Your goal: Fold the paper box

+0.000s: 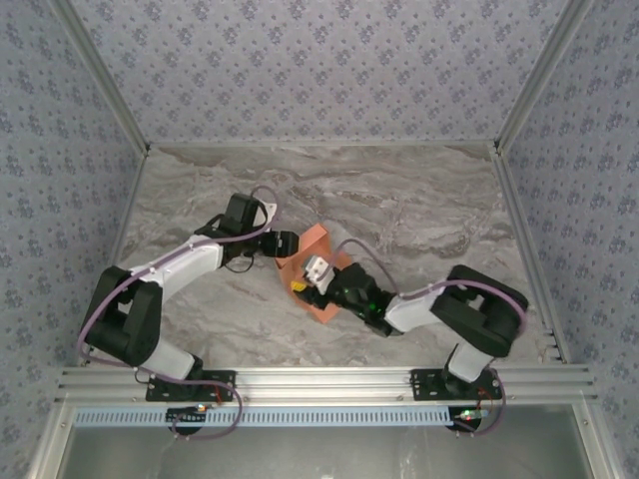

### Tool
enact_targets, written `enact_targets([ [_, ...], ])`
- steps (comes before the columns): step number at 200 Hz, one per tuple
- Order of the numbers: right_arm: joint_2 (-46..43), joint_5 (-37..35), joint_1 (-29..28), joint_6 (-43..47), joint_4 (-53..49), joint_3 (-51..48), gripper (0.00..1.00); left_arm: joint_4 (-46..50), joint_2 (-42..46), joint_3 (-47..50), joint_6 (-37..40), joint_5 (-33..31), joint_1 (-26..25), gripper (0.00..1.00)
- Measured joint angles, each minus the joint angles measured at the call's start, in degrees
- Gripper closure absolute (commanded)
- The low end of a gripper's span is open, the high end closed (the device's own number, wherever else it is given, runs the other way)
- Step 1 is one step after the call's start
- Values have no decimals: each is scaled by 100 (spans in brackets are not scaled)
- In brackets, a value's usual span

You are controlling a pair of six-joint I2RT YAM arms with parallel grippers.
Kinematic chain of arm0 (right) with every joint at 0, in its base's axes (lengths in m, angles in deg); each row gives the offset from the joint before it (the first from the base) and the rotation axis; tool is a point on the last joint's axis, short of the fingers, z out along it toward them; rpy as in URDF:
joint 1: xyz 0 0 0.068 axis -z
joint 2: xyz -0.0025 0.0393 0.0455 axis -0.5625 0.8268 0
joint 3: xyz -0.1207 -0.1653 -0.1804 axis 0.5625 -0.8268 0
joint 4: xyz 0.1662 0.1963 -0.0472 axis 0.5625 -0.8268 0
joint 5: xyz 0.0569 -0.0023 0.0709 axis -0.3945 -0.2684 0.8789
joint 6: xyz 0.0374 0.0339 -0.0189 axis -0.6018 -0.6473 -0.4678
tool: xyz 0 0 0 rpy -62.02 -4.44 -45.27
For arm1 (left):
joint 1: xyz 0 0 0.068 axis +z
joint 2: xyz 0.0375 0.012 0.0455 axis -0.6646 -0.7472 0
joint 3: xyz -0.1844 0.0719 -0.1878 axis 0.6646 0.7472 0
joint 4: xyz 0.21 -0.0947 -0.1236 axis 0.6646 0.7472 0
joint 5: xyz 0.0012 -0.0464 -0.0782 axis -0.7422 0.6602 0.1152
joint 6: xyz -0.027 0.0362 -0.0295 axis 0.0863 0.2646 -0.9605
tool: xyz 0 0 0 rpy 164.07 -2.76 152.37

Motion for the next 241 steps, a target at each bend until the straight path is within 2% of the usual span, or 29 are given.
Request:
enact_targets([
  [32, 776, -400, -350, -120, 313, 284, 52, -109, 103, 131, -72, -7, -2, 37],
  [103, 1338, -728, -295, -317, 787, 619, 52, -529, 151, 348, -363, -17, 0, 50],
  [133, 1558, -785, -293, -310, 876, 824, 53, -693, 151, 413, -531, -7, 20, 52],
  [185, 1875, -745, -66, -264, 920, 1156, 64, -931, 164, 540, -772, 17, 46, 55],
  [211, 1941, -605, -7, -234, 918, 1248, 77, -1043, 184, 599, -874, 22, 46, 55],
  [241, 2015, -243, 94, -221, 918, 1335, 78, -1187, 184, 647, -979, 22, 48, 55],
])
